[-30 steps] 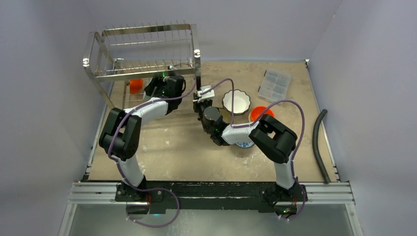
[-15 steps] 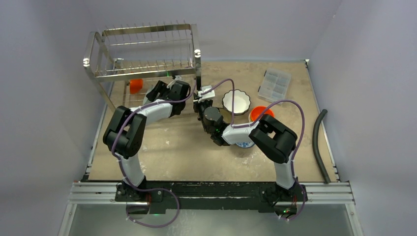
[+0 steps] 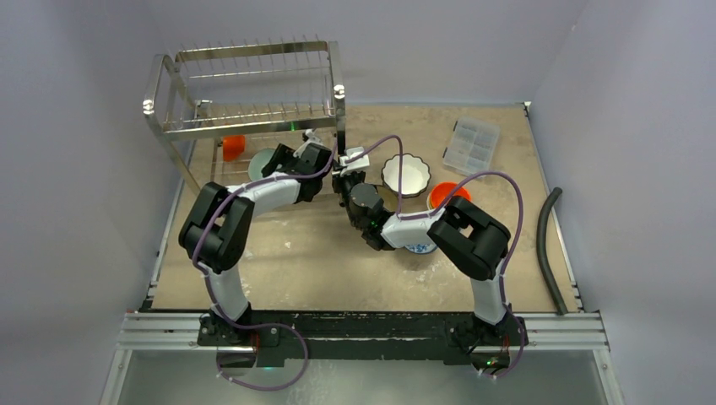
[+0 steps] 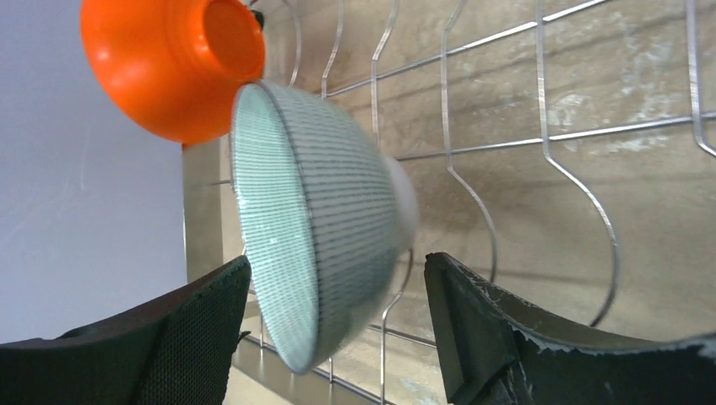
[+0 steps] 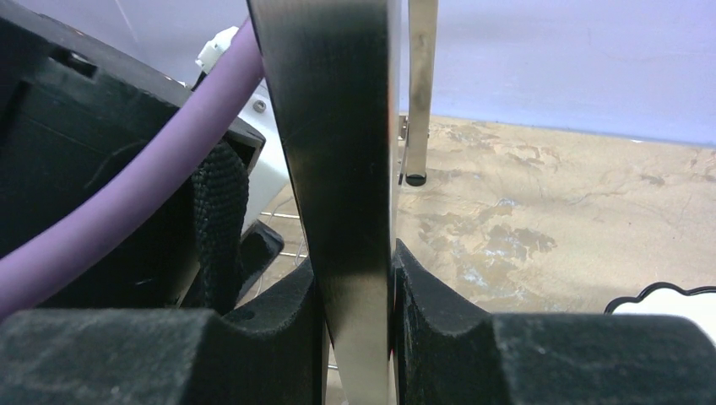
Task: Unload the bowls from the dish rack
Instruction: Adjust the bowl in the dish rack.
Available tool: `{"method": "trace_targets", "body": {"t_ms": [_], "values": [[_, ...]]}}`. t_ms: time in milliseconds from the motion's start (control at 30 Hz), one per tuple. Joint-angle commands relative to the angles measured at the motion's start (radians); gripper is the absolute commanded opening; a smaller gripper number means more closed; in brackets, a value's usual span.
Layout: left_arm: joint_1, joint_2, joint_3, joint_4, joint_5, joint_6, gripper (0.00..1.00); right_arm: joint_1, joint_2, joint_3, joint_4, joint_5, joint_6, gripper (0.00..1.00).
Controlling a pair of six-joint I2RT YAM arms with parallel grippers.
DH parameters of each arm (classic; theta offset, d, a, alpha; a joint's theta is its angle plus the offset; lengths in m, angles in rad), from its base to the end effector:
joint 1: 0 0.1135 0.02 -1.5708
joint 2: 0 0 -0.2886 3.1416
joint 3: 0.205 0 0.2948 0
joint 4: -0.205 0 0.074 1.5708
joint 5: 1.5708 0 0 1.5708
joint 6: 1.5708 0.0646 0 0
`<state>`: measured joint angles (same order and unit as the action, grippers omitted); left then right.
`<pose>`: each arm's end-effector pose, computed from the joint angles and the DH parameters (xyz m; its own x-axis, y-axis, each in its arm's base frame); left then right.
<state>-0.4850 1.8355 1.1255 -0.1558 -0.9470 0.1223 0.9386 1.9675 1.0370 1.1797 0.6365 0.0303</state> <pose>0.4012 -0.1522 0.1643 -0.6923 0.4454 -0.5678 -0.1094 0.7130 0.6926 0.3111 0.3598 0.2151 0.1363 0.2273 -0.9642 -0.3126 0.9334 0.1759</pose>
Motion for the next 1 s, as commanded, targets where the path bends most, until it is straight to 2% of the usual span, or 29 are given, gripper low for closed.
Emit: {"method": "trace_targets", "body": {"t_ms": [0,400,533,633,800,967], "values": [[-0.054,-0.032,0.005,-0.001,0.090,-0.023,0.75,0.016,-0.019,-0.019,0.000,-0.049,0.113,0.00],[-0.053,-0.234,-0.030,-0.008,0.230,-0.114,0.76,0.016,-0.033,-0.037,0.011,-0.041,0.110,0.00],[-0.039,-0.338,-0.084,0.012,0.278,-0.206,0.76,0.017,-0.036,-0.041,0.013,-0.041,0.107,0.00],[0.014,-0.419,-0.154,0.043,0.353,-0.286,0.75,0.017,-0.038,-0.045,0.014,-0.045,0.107,0.00],[0.158,-0.558,-0.292,0.132,0.561,-0.444,0.73,0.016,-0.042,-0.050,0.019,-0.047,0.107,0.00],[0.196,-0.623,-0.376,0.219,0.611,-0.525,0.71,0.016,-0.044,-0.050,0.020,-0.048,0.108,0.00]]}}
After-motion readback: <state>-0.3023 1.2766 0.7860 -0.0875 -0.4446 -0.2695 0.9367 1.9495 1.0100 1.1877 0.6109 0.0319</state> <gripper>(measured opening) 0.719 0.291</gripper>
